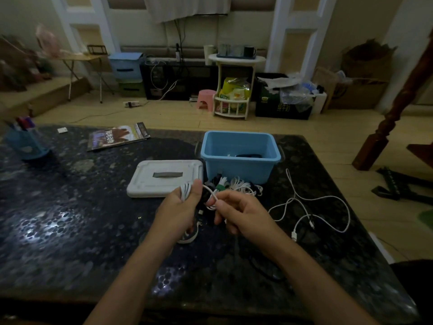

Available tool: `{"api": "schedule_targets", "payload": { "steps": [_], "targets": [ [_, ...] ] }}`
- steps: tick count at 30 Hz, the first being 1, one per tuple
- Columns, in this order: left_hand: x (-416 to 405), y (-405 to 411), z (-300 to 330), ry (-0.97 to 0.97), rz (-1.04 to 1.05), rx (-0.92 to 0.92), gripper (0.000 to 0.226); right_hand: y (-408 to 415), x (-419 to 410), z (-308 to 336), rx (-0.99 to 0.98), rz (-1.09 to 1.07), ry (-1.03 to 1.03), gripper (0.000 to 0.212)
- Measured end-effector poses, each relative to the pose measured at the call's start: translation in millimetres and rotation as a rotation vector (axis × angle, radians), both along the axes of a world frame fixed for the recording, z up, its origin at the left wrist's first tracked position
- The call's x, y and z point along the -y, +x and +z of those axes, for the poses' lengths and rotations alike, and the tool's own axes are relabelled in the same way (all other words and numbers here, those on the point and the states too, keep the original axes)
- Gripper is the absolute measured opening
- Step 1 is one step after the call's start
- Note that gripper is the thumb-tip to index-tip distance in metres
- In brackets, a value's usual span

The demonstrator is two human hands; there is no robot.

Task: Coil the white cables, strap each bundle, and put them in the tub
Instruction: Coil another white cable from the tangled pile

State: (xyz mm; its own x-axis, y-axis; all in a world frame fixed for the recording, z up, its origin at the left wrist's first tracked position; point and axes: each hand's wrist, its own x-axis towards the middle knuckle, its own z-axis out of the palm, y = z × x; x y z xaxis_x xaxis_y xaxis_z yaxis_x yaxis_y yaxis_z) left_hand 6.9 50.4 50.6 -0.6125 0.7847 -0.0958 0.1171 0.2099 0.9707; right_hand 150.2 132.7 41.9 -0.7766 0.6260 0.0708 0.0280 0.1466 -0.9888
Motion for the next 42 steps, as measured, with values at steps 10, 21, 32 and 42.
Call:
{"api": "schedule_targets", "payload": {
  "steps": [10,21,32,42],
  "targets": [
    [-3,21,5,-0.017,0.000,-0.021,0.023,-8,15,-6,0.120,0.001,0.226,0.022],
    [-7,8,-2,0.258,0.140,0.115,0.025,-15,28,-30,0.430,0.192,0.397,0.034],
    [6,13,13,0.202,-0.272,0.436,0.033,-14,1,-41,0.520,-0.023,0.443,0.026],
    [4,8,8,-0.055,-0.310,0.112,0.026,3,-28,-23,0.499,-0.308,0.452,0.037]
  ]
}}
